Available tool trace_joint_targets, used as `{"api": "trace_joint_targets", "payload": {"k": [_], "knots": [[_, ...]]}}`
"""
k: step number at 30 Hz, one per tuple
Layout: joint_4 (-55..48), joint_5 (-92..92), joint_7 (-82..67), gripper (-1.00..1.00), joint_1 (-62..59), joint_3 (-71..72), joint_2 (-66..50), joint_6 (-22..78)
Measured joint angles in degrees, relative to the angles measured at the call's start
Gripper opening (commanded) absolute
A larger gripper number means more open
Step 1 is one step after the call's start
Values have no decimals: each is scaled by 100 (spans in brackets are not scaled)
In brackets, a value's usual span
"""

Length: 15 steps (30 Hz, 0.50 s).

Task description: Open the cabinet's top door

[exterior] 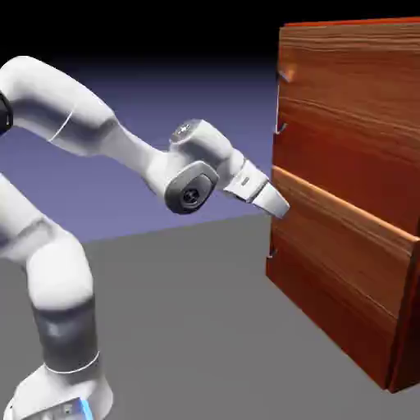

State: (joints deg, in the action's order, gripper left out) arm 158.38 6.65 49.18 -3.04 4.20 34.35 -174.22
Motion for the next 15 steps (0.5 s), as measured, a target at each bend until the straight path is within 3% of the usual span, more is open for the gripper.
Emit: {"api": "trace_joint_targets", "payload": {"k": [15], "knots": [[-1460,3700,3738,0,-2073,2334,939,-120]]}}
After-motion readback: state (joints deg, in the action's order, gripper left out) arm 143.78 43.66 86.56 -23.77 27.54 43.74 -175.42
